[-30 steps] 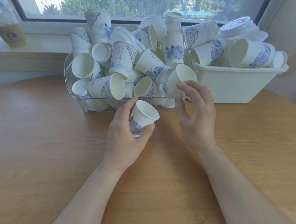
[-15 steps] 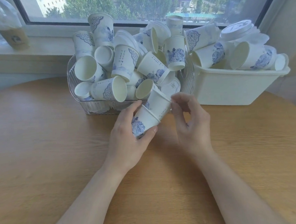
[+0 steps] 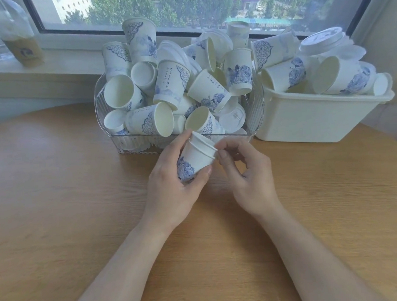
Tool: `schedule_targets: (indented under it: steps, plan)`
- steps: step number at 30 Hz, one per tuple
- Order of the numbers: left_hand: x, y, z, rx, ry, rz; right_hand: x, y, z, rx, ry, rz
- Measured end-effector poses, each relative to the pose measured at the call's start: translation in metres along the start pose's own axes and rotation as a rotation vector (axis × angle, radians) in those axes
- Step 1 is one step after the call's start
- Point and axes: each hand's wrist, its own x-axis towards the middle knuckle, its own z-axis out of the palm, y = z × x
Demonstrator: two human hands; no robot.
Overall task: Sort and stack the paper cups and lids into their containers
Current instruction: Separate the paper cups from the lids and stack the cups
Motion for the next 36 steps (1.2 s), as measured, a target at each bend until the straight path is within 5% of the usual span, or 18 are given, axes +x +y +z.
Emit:
schedule_targets:
  steps: [8, 19, 29, 36]
  plan:
    - [-0.001, 0.002, -0.015, 0.042, 0.090, 0.103, 0.001, -0.013, 0.007, 0.018, 0.038, -0.028]
    - [0.014, -0.015, -0.069, 0.172, 0.499, 0.132, 0.026, -0.025, 0.067, -0.013, -0.010, 0.089]
    - [0.016, -0.030, -0.072, 0.272, 0.588, 0.001, 0.039, -0.016, 0.097, -0.193, -0.019, 0.027]
    - [0.014, -0.031, -0.070, 0.256, 0.510, -0.054, 0.028, -0.019, 0.074, -0.163, 0.092, -0.005]
